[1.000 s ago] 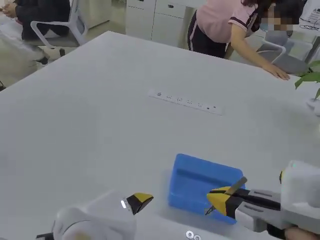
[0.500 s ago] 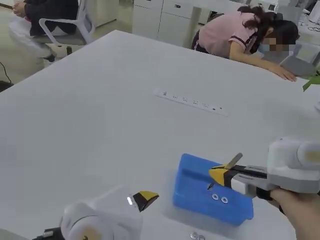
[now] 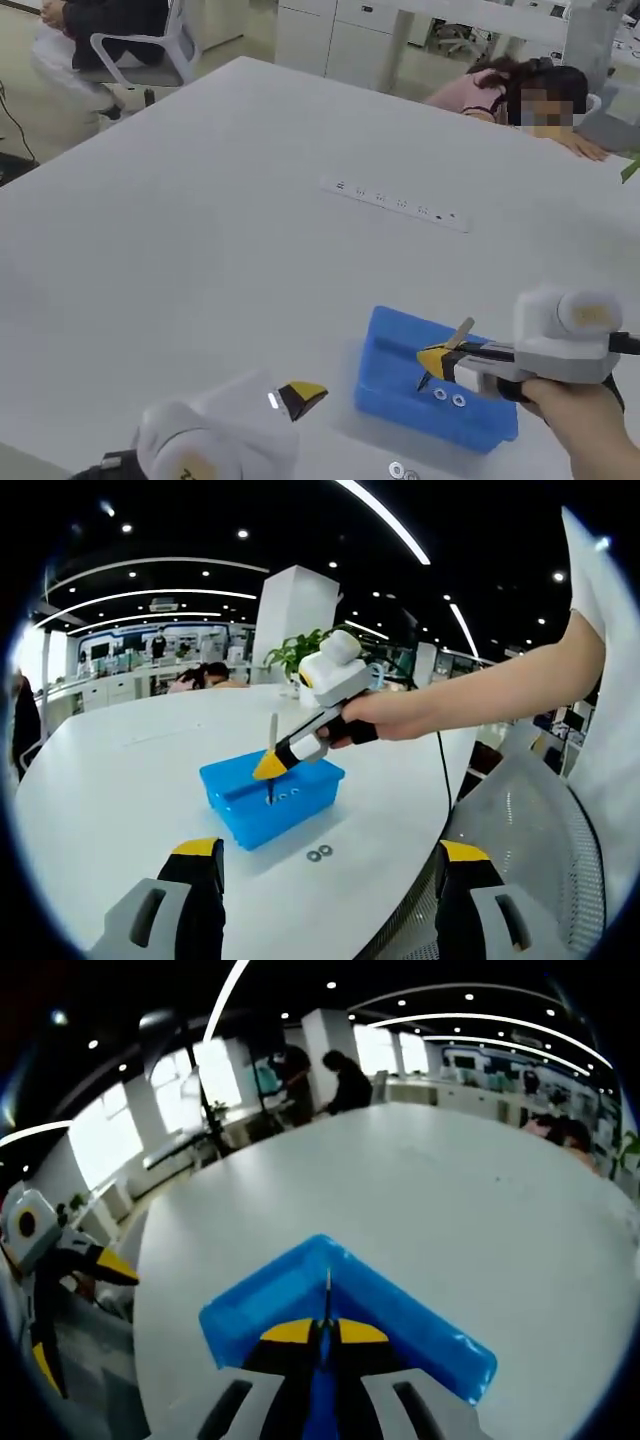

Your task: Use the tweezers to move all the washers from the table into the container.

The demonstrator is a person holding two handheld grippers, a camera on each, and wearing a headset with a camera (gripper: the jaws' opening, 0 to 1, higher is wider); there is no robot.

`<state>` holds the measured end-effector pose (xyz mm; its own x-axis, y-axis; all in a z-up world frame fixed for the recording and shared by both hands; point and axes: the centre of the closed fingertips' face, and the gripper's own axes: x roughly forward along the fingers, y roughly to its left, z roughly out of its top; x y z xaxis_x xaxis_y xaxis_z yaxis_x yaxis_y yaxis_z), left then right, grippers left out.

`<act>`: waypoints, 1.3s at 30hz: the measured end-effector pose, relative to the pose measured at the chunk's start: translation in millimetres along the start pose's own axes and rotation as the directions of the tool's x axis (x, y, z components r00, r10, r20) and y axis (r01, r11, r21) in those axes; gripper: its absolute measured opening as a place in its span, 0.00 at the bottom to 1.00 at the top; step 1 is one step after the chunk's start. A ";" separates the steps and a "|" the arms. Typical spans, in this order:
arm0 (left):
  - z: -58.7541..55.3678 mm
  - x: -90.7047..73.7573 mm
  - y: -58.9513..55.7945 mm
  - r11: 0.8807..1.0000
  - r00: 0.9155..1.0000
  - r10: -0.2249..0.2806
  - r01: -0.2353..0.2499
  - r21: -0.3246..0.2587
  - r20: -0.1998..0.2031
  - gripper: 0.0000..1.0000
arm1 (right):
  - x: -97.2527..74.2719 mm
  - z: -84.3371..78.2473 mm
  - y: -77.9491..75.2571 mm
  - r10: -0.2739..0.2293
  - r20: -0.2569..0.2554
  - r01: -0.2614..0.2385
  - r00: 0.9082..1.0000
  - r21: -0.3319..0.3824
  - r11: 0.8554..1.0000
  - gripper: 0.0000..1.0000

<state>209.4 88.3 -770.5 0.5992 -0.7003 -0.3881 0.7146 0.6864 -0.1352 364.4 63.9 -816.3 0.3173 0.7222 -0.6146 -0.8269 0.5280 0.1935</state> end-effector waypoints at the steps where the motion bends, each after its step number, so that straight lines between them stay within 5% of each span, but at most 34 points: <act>1: -0.1 0.0 -0.1 1.000 1.000 0.000 0.000 0.000 0.000 0.89 | -0.1 0.3 -1.1 0.001 0.001 -0.001 1.000 0.000 1.000 0.04; 9: -0.5 0.0 -0.1 1.000 1.000 -0.001 0.001 0.000 -0.003 0.88 | -10.3 7.4 2.6 0.002 0.033 -0.003 0.999 0.007 1.000 0.04; 22: -0.8 0.5 -2.0 1.000 1.000 -0.012 0.012 0.001 -0.004 0.88 | -51.2 23.8 39.9 0.047 0.121 -0.047 0.992 -0.005 0.999 0.04; 29: -1.2 0.9 -3.5 1.000 1.000 -0.020 0.020 0.005 -0.007 0.88 | -55.7 5.8 65.0 0.083 0.107 -0.084 0.991 0.007 0.996 0.04; 39: -0.9 0.7 -2.3 1.000 1.000 -0.016 0.016 0.002 -0.004 0.88 | -39.4 -42.5 70.0 0.104 0.022 -0.105 0.994 0.056 0.993 0.04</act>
<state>207.8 86.4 -771.3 0.5865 -0.7101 -0.3896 0.7247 0.6749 -0.1390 274.3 53.4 -811.1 0.2401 0.7830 -0.5739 -0.8281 0.4736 0.2998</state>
